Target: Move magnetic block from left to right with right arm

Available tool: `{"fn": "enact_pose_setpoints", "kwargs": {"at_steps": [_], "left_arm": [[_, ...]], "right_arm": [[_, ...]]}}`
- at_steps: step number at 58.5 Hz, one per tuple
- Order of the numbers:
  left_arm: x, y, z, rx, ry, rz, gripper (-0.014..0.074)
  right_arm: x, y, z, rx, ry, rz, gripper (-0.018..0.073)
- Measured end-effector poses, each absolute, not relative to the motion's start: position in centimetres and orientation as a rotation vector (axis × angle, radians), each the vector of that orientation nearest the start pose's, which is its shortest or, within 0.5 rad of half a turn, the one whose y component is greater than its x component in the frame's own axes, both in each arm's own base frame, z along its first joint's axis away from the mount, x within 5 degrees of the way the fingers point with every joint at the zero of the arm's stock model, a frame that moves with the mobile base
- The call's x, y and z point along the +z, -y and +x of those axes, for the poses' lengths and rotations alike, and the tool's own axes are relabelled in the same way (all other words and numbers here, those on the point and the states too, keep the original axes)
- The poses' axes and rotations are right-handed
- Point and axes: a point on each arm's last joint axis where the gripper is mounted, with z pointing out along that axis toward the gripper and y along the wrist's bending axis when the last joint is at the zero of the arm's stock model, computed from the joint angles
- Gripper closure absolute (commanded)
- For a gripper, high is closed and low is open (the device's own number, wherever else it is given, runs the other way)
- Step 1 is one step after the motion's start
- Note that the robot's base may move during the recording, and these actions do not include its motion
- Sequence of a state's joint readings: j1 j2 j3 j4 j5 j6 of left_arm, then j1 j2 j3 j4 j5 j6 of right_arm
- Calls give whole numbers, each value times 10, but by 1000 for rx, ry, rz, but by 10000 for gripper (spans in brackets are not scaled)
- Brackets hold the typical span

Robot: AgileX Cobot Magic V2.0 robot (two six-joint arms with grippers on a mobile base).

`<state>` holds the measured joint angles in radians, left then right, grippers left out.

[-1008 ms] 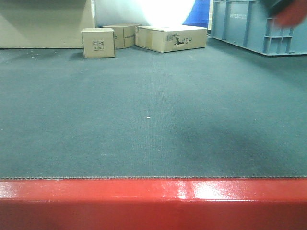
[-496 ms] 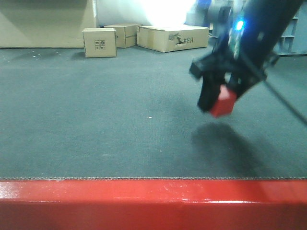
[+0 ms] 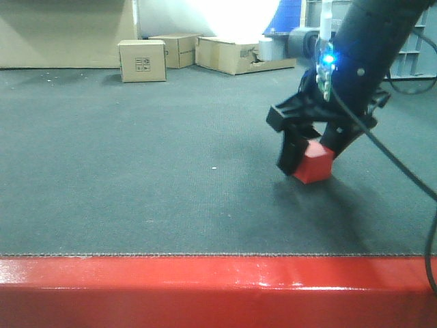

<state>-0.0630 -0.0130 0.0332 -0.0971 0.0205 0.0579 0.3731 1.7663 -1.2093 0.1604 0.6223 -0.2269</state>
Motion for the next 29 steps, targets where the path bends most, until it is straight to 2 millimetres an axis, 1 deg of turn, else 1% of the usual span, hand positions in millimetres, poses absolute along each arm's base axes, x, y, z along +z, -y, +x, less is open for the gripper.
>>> {"fn": "enact_pose_setpoints", "kwargs": {"at_steps": [4, 8, 13, 15, 20, 23, 26, 29], "left_arm": [[201, 4, 57, -83, -1525, 20, 722], [201, 4, 57, -83, -1525, 20, 722], [201, 4, 57, -83, -1525, 20, 722], [201, 4, 57, -83, -1525, 20, 722], [201, 4, 57, -83, -1525, 20, 722], [201, 4, 57, -83, -1525, 20, 722], [201, 4, 57, -83, -1525, 20, 722], [201, 4, 57, -83, -1525, 20, 722]], "right_arm": [[229, -141, 337, 218, -2557, -644, -43], [241, -140, 333, 223, -2533, -636, 1], [265, -136, 323, 236, -2492, -615, 108], [273, -134, 319, 240, -2472, -610, 169], [296, -127, 301, 251, -2417, -589, 314], [310, -121, 284, 258, -2373, -575, 403], [321, -114, 267, 265, -2329, -559, 463], [330, -107, 249, 278, -2276, -539, 499]]}}
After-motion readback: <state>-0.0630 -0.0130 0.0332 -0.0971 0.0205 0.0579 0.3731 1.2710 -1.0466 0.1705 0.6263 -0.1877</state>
